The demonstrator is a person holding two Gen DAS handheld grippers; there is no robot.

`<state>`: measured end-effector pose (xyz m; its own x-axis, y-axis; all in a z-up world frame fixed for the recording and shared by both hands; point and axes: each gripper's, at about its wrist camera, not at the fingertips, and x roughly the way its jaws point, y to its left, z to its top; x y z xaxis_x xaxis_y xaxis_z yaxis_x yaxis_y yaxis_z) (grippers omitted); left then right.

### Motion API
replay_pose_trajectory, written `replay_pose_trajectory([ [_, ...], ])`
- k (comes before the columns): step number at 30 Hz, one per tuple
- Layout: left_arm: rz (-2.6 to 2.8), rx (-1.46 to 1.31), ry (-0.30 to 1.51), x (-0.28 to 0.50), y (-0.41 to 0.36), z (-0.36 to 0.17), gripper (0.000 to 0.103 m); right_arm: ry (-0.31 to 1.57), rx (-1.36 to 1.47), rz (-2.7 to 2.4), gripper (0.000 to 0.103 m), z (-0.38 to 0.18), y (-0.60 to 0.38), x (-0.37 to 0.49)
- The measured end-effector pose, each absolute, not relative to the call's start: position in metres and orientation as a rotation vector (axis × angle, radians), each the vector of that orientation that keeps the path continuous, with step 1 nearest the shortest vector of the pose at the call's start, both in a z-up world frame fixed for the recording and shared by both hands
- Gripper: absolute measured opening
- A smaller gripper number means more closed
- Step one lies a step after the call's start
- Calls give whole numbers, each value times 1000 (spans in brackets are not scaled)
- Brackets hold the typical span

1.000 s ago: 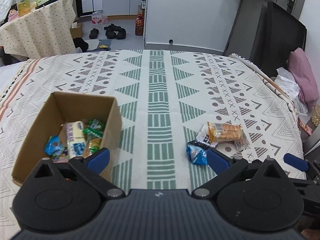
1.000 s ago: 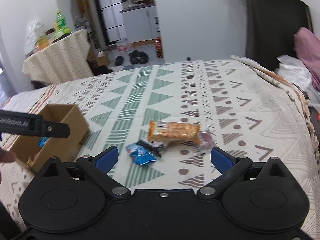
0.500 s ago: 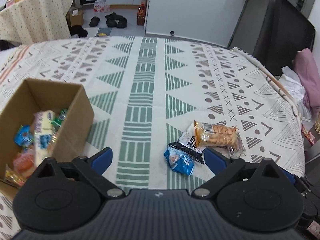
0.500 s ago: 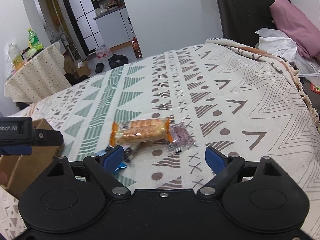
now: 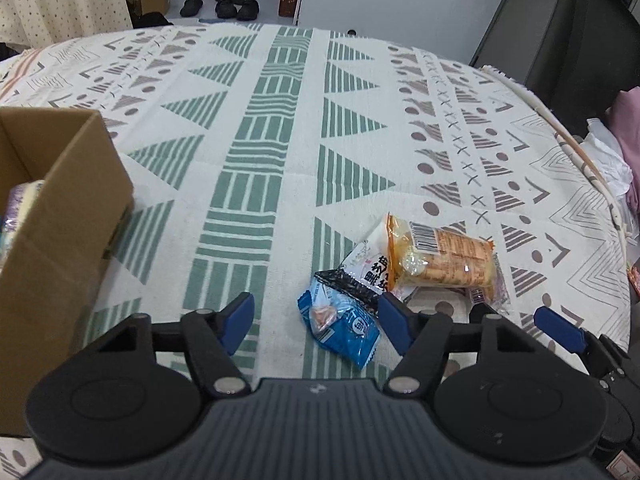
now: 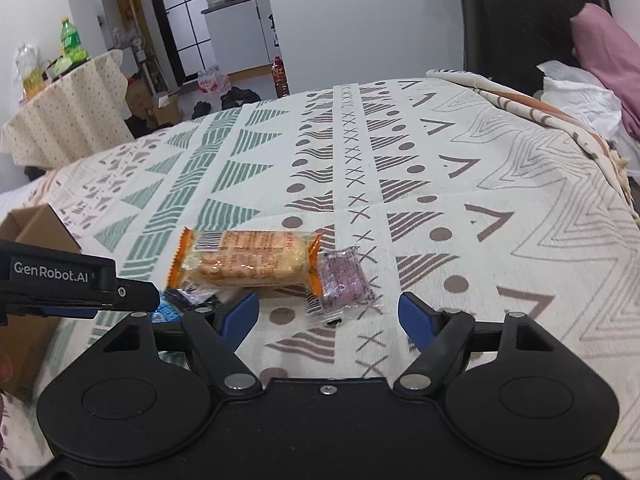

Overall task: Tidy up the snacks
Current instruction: 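Grasp blue snack bag with left tool while right tool grasps purple clear packet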

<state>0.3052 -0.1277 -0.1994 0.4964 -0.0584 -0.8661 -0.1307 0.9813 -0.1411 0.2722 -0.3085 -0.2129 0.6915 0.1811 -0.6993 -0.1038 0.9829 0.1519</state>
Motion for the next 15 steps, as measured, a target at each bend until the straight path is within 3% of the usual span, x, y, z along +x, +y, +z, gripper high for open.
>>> replay_pose_trajectory([
  [6,44,-217,1082,311,-129,-218,59,809,78,155,75,-225,-307,286],
  [11,13,-226,1049,309,-130,-221,34,809,58,154,75,-229,-304,292],
  [15,19,-199,1046,304,-130,-217,32,818,20,172,74,-233,-296,296],
])
